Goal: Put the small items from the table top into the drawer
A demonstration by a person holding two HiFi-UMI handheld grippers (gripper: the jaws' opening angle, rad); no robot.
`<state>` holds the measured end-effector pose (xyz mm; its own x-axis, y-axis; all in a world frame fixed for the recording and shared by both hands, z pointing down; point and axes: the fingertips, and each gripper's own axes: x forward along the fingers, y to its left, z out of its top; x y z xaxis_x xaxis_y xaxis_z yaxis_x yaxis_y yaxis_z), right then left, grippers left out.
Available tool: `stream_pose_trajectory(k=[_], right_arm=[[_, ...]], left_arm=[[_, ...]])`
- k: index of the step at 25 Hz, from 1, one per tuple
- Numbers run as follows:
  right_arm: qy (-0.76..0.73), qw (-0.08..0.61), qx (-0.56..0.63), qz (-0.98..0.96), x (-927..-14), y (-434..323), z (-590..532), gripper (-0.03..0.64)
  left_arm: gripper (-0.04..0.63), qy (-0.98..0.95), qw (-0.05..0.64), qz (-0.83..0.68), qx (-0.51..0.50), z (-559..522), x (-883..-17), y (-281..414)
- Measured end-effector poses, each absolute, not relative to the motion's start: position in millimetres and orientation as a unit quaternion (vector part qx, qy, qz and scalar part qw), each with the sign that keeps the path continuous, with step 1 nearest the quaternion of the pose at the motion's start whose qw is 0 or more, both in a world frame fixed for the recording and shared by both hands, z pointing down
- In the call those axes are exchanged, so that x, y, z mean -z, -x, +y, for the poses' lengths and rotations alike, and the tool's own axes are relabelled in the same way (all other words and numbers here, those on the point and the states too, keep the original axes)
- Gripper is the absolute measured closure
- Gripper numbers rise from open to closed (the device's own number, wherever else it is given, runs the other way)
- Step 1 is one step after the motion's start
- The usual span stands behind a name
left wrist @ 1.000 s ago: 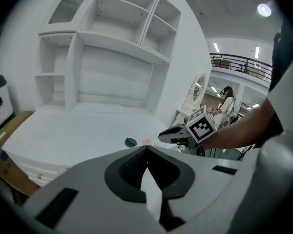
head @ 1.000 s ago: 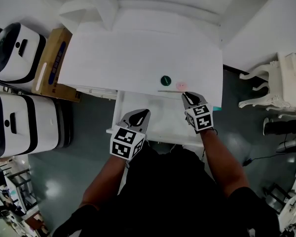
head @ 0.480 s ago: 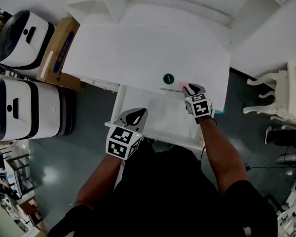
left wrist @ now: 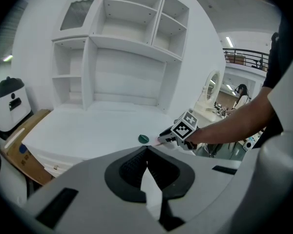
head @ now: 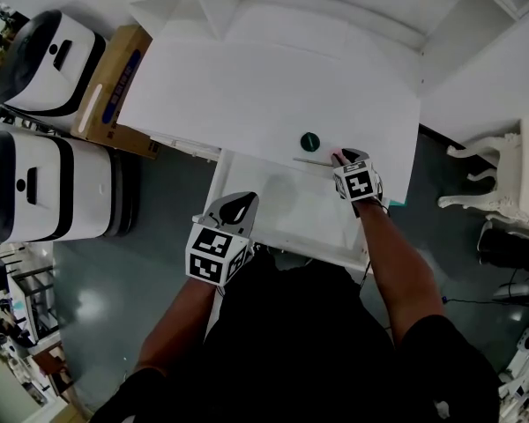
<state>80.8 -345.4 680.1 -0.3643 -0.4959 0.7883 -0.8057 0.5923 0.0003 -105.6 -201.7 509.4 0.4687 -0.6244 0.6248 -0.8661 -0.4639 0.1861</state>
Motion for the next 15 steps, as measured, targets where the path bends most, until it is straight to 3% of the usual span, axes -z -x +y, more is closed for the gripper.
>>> stream_pose_trajectory(k=[15], right_arm=[[-0.417, 0.386, -0.193, -0.800, -668, -81, -348, 0.558]], left_arm=[[0.592, -0.829, 0.249, -0.441, -0.237, -210, -507, 105]])
